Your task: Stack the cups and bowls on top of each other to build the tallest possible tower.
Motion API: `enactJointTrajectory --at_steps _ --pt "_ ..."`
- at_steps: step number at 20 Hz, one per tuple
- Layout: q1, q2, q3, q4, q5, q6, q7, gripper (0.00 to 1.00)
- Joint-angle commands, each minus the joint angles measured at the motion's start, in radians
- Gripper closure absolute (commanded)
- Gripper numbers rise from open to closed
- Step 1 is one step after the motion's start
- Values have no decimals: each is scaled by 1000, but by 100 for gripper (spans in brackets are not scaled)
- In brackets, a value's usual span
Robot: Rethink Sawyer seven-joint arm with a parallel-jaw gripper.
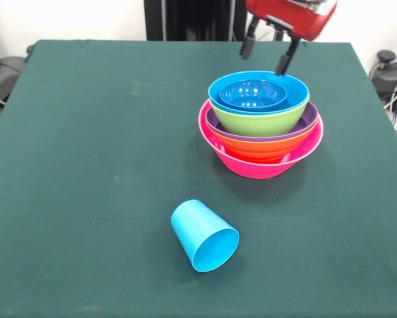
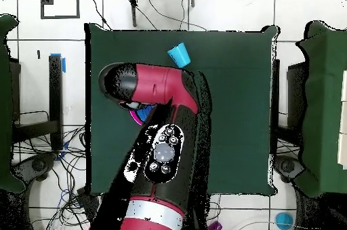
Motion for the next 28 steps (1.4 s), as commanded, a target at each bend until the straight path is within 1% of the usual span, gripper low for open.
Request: enactJointTrajectory --at_steps 1,6,9,11,13,15,16,17,18,20,22,26,28 --pt "-34 40 102 -103 -22 106 12 0" --pt "-51 86 125 -137 -19 56 19 0" --pt "-52 108 123 -153 -12 15 50 0" --pt "-61 117 135 -154 -2 -11 50 0" --pt "-77 122 157 -151 13 -24 37 0" --pt "-75 118 151 -166 16 13 40 0" --pt "-78 141 144 -220 13 52 46 0" --pt "-71 139 133 -231 9 66 56 0" --pt "-71 153 127 -268 9 87 65 0" --pt "-70 175 123 -299 14 91 82 0" --pt "-69 190 119 -318 17 64 95 0" --pt "-89 227 133 -367 28 30 80 0" --pt "-102 256 139 -396 29 -8 70 0"
